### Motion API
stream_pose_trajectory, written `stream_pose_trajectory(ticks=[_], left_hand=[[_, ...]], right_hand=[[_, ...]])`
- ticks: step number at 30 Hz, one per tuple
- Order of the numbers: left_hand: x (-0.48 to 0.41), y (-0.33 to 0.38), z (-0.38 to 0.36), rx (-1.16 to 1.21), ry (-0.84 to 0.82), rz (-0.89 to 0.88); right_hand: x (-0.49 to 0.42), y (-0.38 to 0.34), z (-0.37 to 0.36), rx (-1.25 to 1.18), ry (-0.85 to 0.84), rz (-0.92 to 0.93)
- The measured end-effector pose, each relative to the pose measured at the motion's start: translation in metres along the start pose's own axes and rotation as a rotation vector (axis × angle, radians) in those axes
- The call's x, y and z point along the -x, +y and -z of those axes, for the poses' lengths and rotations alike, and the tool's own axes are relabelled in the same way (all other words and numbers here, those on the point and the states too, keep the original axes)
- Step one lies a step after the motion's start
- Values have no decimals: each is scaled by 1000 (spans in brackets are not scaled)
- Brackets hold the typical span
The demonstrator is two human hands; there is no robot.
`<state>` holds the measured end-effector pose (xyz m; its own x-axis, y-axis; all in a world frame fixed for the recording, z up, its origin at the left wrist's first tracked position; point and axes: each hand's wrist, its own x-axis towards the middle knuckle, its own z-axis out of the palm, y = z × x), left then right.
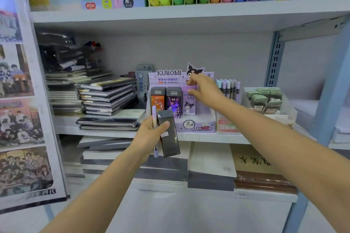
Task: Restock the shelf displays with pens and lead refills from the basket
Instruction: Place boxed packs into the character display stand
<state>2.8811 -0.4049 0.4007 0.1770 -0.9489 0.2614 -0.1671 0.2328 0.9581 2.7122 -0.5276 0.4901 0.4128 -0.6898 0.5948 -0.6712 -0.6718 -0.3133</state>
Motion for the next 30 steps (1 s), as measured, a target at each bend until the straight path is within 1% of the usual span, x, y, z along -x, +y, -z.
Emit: stream_pose_trajectory(ticks=[3,6,7,9,12,15,18,21,23,25,28,30], left_hand=[[0,1,1,15,9,2],[1,3,1,69,35,-15],[2,5,0,94,43,-27],[2,8,-1,139,60,-56],[4,16,-4,150,97,-119],[10,26,-13,146,114,-166],[17,34,-22,136,104,-130],[25,38,-30,78,149,-119],[29,40,-34,-44,196,-168],[35,42,-40,-162,161,-209],[43,46,-49,-220,86,-233],[44,50,-49,-172,51,-245]], right_hand=[[-1,3,-4,45,47,-3],[0,3,1,163,22,4],[4,2,4,169,13,20],[20,-3,8,53,10,75],[55,-16,6,-286,-19,136],[83,-29,1,-537,-127,43],[93,-35,5,-687,-134,-29],[96,-36,16,-711,-92,-77],[97,-35,21,-678,7,-117],[97,-35,27,-674,83,-171],[98,-37,35,-697,63,-215],[97,-37,43,-745,-15,-196]])
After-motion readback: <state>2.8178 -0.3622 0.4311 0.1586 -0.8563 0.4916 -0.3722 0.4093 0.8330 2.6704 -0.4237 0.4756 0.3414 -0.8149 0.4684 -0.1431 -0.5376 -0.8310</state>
